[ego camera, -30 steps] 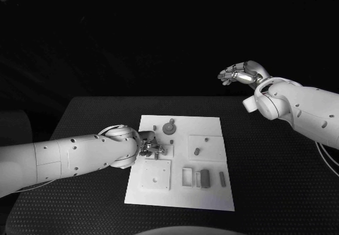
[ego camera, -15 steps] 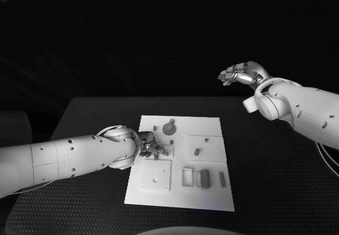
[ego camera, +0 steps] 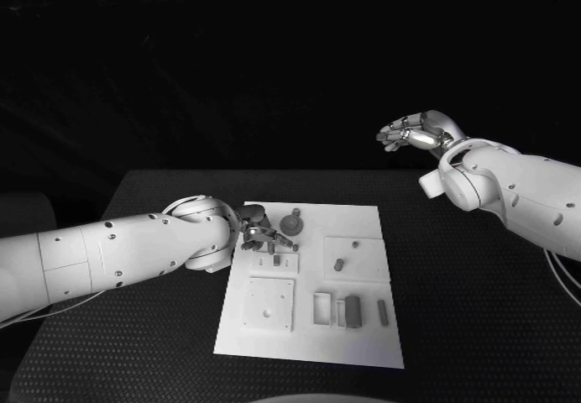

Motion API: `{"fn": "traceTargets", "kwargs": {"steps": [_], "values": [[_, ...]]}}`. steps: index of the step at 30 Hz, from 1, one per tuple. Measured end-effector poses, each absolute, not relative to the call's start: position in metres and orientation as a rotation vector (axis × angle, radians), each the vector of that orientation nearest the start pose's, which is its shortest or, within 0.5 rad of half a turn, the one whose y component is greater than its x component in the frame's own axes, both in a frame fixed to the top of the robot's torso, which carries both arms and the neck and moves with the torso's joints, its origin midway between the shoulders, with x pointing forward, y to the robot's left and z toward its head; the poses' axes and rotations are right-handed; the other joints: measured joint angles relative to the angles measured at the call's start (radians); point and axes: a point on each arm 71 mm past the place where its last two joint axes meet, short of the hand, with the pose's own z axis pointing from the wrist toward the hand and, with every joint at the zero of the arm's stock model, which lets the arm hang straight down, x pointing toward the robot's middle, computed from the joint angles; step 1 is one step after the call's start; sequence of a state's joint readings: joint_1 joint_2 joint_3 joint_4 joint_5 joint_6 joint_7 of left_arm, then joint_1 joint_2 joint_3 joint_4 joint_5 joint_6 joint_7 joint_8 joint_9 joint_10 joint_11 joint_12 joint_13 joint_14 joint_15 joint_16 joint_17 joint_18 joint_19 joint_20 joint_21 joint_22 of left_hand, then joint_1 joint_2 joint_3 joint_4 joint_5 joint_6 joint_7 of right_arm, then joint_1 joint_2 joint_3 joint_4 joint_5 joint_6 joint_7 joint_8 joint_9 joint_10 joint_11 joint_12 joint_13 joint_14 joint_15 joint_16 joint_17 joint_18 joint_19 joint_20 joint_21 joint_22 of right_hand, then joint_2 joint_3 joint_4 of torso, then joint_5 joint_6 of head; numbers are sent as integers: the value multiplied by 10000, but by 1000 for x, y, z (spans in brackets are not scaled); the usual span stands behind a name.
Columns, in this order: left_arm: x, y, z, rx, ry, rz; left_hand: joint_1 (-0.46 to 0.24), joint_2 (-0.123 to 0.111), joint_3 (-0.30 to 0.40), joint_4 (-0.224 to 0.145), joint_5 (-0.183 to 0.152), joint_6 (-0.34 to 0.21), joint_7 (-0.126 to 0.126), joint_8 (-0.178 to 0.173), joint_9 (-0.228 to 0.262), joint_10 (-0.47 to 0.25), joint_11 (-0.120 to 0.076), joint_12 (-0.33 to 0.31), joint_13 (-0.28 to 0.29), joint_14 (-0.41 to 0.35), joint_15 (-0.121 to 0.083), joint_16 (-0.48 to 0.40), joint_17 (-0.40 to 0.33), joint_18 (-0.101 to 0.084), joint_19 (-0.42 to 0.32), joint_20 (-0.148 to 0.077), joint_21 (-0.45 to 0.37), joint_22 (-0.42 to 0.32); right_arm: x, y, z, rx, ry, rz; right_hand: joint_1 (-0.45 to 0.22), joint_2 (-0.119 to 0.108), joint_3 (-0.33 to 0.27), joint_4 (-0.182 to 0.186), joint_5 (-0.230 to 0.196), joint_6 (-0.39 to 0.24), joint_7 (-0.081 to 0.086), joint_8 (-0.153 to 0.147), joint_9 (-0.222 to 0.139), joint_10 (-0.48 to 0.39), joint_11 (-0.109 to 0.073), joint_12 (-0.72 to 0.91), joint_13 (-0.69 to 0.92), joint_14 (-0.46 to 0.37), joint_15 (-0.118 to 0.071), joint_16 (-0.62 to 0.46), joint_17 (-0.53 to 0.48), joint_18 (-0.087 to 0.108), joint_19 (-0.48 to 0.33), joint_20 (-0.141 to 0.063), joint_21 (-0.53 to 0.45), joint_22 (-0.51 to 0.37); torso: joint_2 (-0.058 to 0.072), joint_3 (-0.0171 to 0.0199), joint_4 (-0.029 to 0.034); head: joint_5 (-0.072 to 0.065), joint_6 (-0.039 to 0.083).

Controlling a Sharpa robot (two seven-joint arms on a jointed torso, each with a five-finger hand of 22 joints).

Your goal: Assemble the parts on the task board

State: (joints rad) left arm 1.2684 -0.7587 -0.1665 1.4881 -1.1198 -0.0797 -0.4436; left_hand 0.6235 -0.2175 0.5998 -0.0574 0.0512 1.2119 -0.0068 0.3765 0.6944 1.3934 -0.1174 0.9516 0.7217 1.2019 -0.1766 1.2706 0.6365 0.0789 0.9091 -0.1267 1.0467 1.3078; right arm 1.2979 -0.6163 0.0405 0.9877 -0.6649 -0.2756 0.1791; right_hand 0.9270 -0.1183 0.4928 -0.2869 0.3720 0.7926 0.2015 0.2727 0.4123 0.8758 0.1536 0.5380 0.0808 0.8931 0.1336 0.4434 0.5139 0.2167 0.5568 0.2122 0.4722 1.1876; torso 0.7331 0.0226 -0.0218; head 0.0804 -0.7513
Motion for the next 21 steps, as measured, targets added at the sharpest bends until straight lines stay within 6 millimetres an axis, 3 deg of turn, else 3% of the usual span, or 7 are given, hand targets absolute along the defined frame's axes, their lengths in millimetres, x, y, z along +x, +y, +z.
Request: {"fn": "traceTargets", "kwargs": {"steps": [3,6,8,21], "values": [[491,191,-216,-1557,21347,-4479,275,37,-113,-62,0,-243,109,-121,-4,-152,129,-282,-125,-182,4,-244,-148,-13,-137,64,-132,-52,595,-252,-131,5796,14669,9851,0,0,0,0,19,0,0,0,0,0,0,0,0,0,0,0,0,0,0,0,0,0,2,3,-7,20,44],[499,197,-207,-1711,21179,-4334,645,145,-185,-214,0,-837,297,-466,-130,-301,285,-515,-245,-268,52,-432,-280,-175,-232,89,-253,-131,596,-253,-132,5818,14671,9823,0,0,0,0,19,0,0,0,0,0,0,0,1,0,0,0,0,0,0,0,0,-1,3,3,-10,22,83],[508,202,-202,-1885,21035,-4183,722,221,-230,-259,0,-922,380,-493,-162,-272,317,-571,-292,-301,86,-474,-324,-174,-232,89,-297,-163,596,-254,-132,5837,14664,9793,0,0,0,0,19,0,0,0,0,0,0,0,1,0,0,0,0,-1,0,0,0,0,5,3,-10,22,121],[550,210,-188,-2265,20681,-3337,806,135,-418,-87,0,-1210,496,-652,-240,-375,426,-746,-359,-357,146,-580,-430,-172,-339,125,-441,-249,597,-255,-134,5893,14673,9743,0,0,0,0,19,0,0,0,-8,0,0,0,-7,1,-1,0,-8,0,1,-1,0,9,24,-1,-30,19,348]]}}
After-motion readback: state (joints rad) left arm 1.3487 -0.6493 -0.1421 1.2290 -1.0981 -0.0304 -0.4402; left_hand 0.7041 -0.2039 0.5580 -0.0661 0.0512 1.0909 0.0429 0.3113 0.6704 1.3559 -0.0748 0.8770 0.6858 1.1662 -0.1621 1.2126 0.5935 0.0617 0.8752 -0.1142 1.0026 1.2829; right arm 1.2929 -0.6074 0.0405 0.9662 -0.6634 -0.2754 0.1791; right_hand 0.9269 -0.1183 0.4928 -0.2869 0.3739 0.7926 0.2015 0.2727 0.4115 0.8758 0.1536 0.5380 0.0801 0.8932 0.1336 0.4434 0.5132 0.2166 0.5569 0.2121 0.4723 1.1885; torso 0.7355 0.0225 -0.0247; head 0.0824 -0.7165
